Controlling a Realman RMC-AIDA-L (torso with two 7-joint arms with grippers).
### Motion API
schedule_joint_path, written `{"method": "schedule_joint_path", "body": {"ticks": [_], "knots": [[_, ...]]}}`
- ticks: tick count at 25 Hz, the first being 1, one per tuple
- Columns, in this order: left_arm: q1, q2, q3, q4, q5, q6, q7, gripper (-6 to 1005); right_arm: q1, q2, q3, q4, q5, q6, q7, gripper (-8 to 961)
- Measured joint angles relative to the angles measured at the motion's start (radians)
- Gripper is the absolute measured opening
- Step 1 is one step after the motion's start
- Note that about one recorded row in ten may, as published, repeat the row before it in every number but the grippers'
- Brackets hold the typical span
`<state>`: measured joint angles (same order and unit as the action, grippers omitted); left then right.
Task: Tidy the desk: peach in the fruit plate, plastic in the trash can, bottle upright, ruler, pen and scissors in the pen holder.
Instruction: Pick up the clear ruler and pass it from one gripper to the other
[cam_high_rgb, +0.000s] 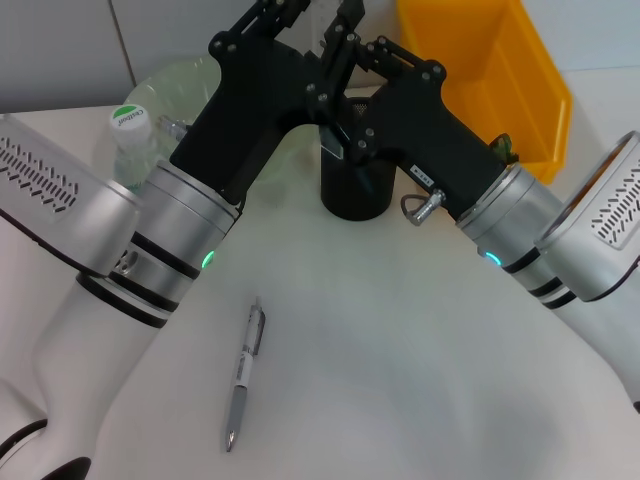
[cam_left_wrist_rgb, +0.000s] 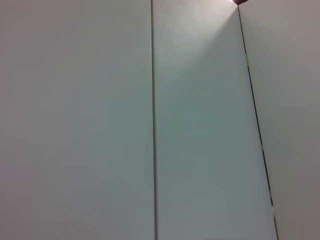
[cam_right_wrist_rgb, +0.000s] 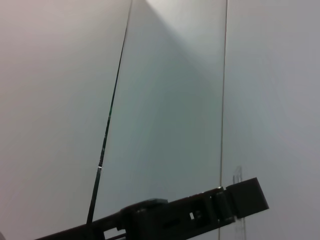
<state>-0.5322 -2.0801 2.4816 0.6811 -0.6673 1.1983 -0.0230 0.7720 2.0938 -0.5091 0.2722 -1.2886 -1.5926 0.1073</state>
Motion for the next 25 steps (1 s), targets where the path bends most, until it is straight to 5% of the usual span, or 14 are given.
{"method": "schedule_joint_path", "body": {"ticks": [9, 14, 25], "knots": [[0.0, 0.0, 0.002, 0.0, 0.0, 0.0, 0.0, 451, 0.003, 0.0, 0.0, 0.001, 0.0, -0.002, 0.0, 315], [0.001, 0.0, 0.002, 0.0, 0.0, 0.0, 0.0, 456, 0.006, 0.0, 0.0, 0.001, 0.0, -0.003, 0.0, 152], [-0.001, 0.0, 0.005, 0.0, 0.0, 0.0, 0.0, 466, 0.006, 0.0, 0.026, 0.002, -0.003, 0.006, 0.001, 105]]}}
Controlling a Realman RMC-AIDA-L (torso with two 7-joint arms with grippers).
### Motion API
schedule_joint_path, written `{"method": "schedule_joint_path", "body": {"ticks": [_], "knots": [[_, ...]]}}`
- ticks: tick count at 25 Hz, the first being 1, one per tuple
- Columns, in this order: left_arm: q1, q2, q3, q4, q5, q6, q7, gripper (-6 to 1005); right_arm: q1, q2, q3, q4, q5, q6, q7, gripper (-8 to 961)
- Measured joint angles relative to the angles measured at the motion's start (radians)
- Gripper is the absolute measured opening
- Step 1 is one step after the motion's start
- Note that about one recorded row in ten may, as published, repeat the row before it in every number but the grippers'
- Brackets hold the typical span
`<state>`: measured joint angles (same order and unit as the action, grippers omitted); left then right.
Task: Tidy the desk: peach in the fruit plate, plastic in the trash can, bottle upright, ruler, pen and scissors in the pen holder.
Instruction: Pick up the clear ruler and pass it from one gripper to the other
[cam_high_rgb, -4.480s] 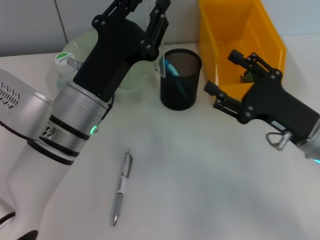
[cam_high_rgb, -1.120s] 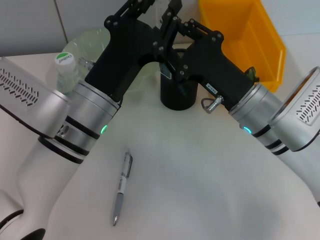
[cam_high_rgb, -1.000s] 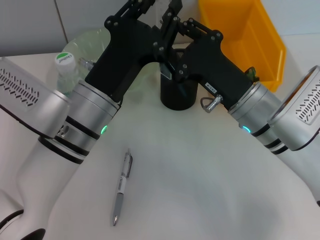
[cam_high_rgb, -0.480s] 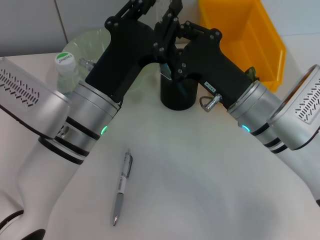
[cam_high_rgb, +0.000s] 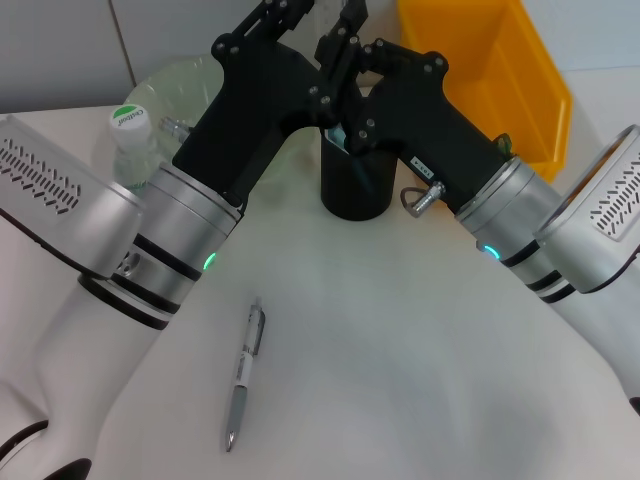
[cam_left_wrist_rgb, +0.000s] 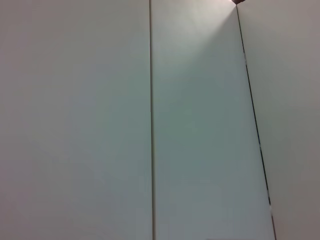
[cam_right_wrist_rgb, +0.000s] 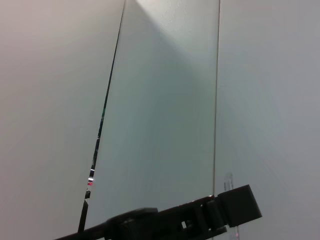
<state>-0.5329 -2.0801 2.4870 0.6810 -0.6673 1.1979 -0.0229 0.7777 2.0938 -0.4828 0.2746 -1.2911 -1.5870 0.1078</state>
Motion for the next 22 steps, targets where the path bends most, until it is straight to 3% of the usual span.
{"method": "schedule_joint_path", "body": {"ticks": [22], "knots": [[-0.004, -0.001, 0.004, -0.004, 0.008, -0.001, -0.013, 486, 0.0, 0.0, 0.021, 0.013, -0.042, 0.009, 0.012, 13]]}}
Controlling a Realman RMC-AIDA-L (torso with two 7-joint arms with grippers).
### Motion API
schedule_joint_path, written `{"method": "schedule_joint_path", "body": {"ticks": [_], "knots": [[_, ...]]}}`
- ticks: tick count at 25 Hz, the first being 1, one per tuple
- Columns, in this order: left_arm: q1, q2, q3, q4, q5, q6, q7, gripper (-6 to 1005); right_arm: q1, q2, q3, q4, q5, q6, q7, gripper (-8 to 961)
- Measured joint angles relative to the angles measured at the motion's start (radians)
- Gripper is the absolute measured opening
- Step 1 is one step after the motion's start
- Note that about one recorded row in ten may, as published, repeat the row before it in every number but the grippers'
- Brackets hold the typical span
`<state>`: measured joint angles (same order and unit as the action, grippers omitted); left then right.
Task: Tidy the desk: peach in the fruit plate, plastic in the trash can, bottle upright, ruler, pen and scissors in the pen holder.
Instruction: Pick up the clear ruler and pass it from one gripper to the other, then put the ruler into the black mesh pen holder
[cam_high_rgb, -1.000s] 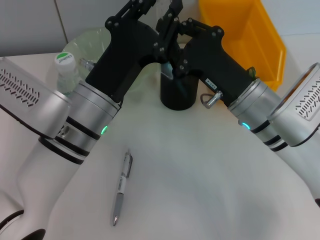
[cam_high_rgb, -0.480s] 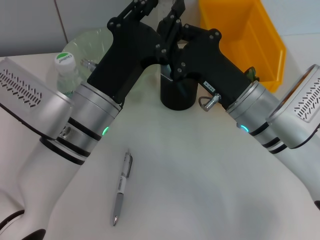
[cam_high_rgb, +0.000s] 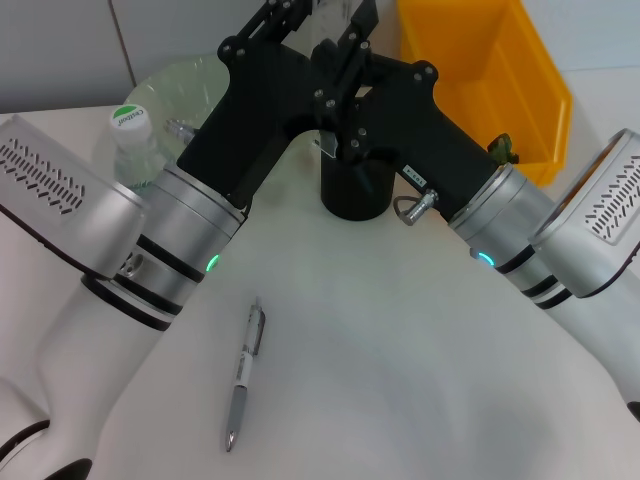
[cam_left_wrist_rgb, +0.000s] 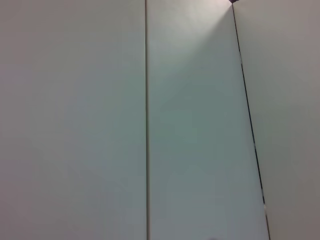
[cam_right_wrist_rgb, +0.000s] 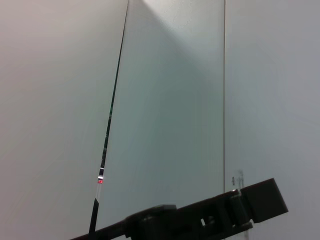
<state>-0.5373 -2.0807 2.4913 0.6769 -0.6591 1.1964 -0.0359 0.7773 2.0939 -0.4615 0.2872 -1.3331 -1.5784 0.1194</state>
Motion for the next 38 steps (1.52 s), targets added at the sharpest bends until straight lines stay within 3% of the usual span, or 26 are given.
{"method": "schedule_joint_path", "body": {"ticks": [6, 14, 17, 26, 31, 32, 33, 36, 37, 38], "knots": [[0.004, 0.0, -0.003, 0.003, -0.003, 0.003, -0.003, 491, 0.0, 0.0, 0.004, 0.0, -0.008, 0.0, 0.0, 11], [0.026, 0.004, -0.009, 0.003, 0.029, 0.04, -0.075, 749, -0.011, 0.0, 0.039, -0.019, -0.007, 0.003, -0.006, 10], [0.046, 0.009, -0.052, -0.027, 0.13, 0.072, -0.205, 821, -0.015, -0.001, 0.056, -0.046, -0.002, 0.006, -0.004, 10], [0.124, 0.016, -0.136, -0.085, 0.293, 0.129, -0.333, 818, -0.03, -0.005, 0.074, -0.15, 0.001, 0.056, 0.13, 11], [0.151, 0.042, -0.166, -0.092, 0.422, 0.154, -0.424, 817, -0.021, -0.005, 0.078, -0.177, 0.002, 0.128, 0.159, 11], [0.161, 0.055, -0.205, -0.093, 0.512, 0.153, -0.475, 817, -0.015, -0.005, 0.081, -0.179, 0.002, 0.151, 0.16, 11], [0.161, 0.055, -0.205, -0.093, 0.512, 0.153, -0.475, 817, -0.008, -0.005, 0.082, -0.181, 0.002, 0.175, 0.16, 11], [0.169, 0.069, -0.28, -0.116, 0.662, 0.145, -0.562, 816, 0.005, -0.004, 0.094, -0.188, 0.003, 0.219, 0.161, 11], [0.166, 0.075, -0.346, -0.151, 0.765, 0.144, -0.633, 816, 0.011, -0.003, 0.105, -0.191, 0.003, 0.242, 0.162, 11], [0.166, 0.075, -0.346, -0.151, 0.765, 0.144, -0.633, 816, 0.011, -0.003, 0.105, -0.191, 0.003, 0.242, 0.162, 11]]}}
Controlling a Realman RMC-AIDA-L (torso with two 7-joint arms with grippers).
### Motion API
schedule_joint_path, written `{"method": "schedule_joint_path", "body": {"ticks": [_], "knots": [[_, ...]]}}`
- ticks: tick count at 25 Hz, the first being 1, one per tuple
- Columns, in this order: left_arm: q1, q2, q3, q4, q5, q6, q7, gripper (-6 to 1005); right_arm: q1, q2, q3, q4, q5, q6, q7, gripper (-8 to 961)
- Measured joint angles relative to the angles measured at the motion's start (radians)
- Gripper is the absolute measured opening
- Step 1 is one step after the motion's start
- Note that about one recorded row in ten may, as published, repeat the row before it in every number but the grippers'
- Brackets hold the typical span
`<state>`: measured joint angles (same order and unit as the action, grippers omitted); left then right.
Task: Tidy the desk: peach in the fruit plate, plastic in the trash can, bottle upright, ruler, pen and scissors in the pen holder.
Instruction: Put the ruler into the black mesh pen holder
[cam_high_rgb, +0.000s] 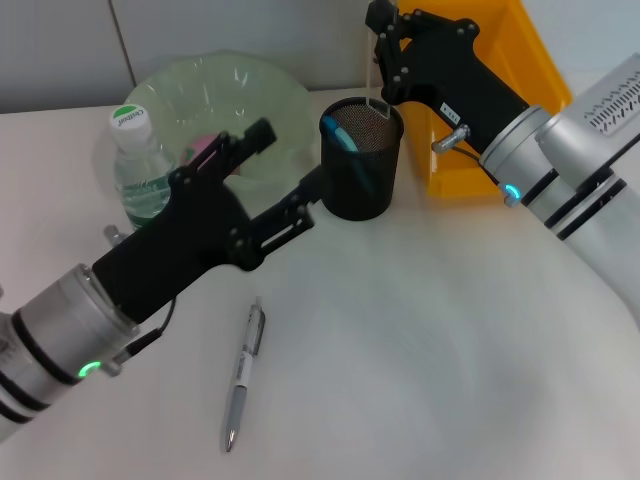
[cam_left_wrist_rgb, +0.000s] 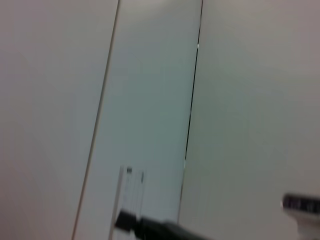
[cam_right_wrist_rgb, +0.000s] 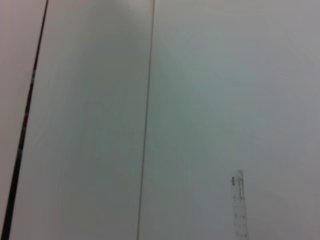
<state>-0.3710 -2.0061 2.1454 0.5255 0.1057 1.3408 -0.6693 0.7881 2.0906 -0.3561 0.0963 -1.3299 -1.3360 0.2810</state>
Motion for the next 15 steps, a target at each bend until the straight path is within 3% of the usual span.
{"method": "schedule_joint_path", "body": {"ticks": [4, 8, 15], "knots": [[-0.014, 0.01, -0.106, -0.051, 0.18, 0.0, -0.115, 817, 0.022, 0.0, 0.016, -0.007, 0.0, 0.06, 0.001, 11], [-0.012, 0.007, -0.187, -0.06, 0.308, 0.0, -0.171, 817, 0.035, 0.001, 0.016, -0.011, 0.0, 0.089, 0.002, 10], [0.0, 0.001, -0.22, -0.061, 0.346, 0.001, -0.183, 817, 0.07, 0.002, 0.016, -0.007, 0.0, 0.193, 0.01, 20]]}}
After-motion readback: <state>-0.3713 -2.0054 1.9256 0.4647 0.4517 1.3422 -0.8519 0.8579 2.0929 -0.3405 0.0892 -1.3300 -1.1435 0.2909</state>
